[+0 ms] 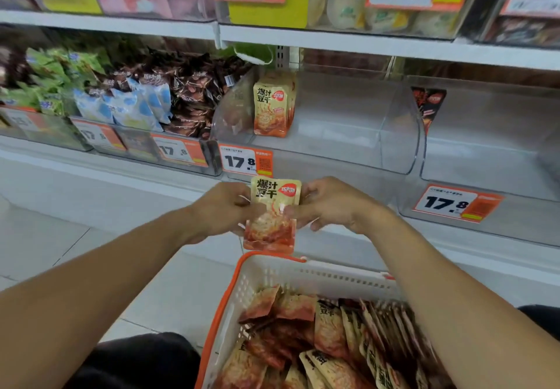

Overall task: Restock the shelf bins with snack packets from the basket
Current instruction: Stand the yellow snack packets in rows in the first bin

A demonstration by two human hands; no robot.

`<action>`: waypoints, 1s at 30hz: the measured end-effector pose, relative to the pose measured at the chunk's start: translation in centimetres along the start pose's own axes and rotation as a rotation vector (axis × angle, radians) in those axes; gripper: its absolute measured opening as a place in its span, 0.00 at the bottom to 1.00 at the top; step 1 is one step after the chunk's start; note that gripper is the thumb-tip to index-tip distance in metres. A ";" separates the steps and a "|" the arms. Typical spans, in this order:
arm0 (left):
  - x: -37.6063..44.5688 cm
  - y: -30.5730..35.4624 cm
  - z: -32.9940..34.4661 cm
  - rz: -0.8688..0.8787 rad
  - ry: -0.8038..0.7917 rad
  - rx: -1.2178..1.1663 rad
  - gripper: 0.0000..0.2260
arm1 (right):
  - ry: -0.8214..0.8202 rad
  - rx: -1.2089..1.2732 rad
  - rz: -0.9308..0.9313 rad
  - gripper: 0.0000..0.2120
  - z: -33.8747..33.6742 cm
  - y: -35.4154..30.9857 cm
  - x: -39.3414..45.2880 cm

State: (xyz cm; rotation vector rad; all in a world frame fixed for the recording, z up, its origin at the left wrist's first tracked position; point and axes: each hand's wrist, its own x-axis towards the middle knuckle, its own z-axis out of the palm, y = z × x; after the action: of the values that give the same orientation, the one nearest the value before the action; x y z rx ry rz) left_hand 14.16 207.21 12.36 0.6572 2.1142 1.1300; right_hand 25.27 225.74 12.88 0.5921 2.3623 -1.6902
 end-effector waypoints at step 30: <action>6.1 1.3 -5.3 0.547 0.606 0.593 0.10 | 0.782 -0.536 -0.190 0.09 -3.8 -8.4 18.1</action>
State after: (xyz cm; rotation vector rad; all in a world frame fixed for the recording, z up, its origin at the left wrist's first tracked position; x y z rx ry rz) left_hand 6.35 209.20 13.83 1.3678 2.9462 1.0507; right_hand 5.76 230.92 14.81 1.0815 3.3119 -0.8517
